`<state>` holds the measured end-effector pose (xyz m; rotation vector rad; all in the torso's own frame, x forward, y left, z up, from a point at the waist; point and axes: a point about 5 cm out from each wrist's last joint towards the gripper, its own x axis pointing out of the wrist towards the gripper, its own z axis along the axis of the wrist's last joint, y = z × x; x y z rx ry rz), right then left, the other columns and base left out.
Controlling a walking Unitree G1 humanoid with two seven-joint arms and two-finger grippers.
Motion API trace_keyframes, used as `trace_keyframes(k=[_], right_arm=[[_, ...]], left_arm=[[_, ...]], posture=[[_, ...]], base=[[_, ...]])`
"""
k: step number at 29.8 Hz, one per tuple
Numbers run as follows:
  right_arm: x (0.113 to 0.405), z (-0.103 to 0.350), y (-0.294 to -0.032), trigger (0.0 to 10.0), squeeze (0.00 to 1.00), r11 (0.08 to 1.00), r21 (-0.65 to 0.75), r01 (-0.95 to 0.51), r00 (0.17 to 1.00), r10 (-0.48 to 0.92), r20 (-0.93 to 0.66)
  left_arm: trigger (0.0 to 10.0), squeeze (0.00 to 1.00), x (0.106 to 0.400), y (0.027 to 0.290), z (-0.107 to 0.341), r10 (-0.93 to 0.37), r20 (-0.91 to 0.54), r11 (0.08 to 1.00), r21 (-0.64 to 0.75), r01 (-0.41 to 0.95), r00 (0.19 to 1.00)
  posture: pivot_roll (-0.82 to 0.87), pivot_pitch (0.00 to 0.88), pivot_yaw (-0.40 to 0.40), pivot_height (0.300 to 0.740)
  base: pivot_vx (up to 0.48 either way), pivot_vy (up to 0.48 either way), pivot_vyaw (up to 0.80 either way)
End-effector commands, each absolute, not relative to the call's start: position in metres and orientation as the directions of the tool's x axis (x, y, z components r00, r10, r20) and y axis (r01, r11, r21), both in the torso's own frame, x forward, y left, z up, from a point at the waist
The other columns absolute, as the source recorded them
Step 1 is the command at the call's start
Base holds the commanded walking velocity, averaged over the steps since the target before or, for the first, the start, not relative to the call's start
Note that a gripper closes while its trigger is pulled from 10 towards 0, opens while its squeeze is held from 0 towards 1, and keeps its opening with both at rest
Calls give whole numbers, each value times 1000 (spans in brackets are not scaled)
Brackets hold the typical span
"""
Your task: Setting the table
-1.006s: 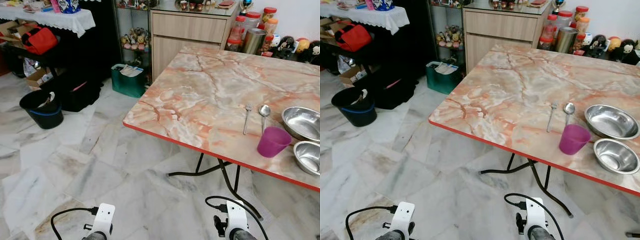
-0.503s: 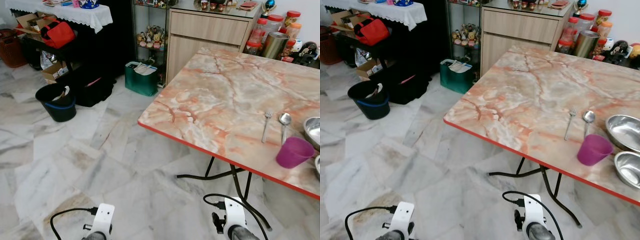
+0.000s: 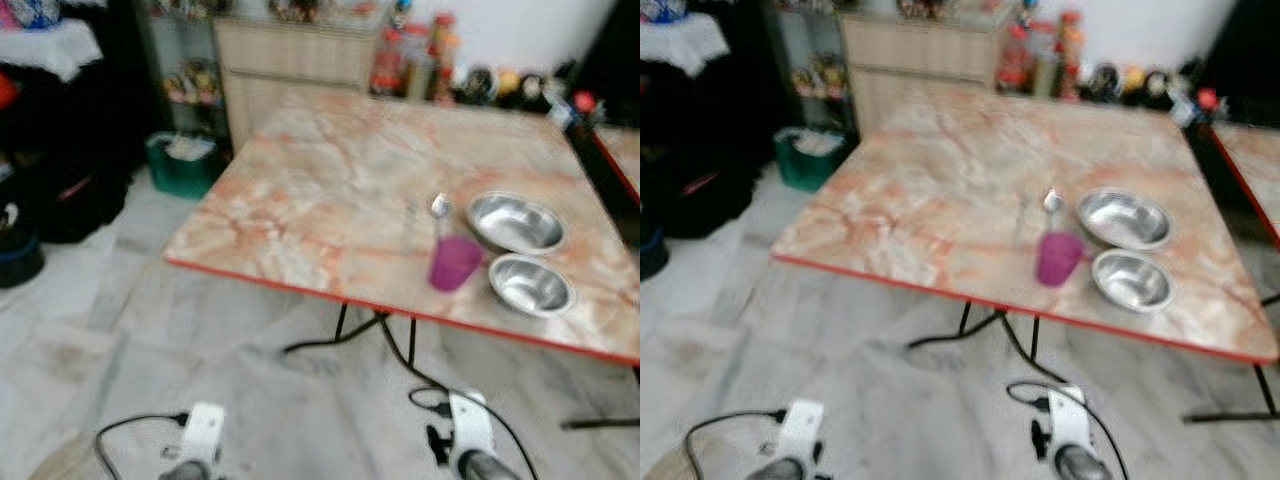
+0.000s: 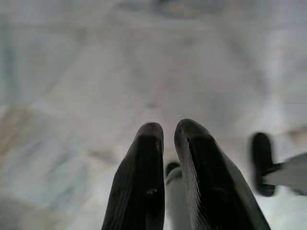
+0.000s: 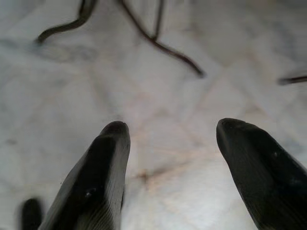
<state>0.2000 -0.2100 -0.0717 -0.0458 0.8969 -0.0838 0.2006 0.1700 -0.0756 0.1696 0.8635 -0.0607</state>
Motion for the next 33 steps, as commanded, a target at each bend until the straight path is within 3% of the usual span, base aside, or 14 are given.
trace_keyframes(k=[1, 16, 27, 33], right_arm=[[200, -73, -203, 10000, 0, 997, -58, 53, 624, -79, -777], [202, -72, -202, 10000, 0, 997, -58, 48, 626, -76, -777], [203, -72, -200, 10000, 0, 998, -53, 43, 628, -69, -775], [203, -72, -200, 10000, 0, 998, -56, 38, 630, -68, -773]], left_arm=[[10000, 0, 198, 180, -76, 39, -766, 983, 144, 112, 641], [10000, 0, 197, 178, -77, 32, -768, 984, 136, 113, 640], [10000, 0, 198, 178, -76, 27, -767, 981, 143, 130, 641], [10000, 0, 198, 178, -76, 28, -767, 980, 147, 132, 641]], posture=[[94, 0, -19, 740], [96, 0, -17, 740], [96, 0, -15, 740], [97, 0, -16, 740]], base=[[0, 0, 0], [0, 0, 0], [0, 0, -669], [0, 0, 0]])
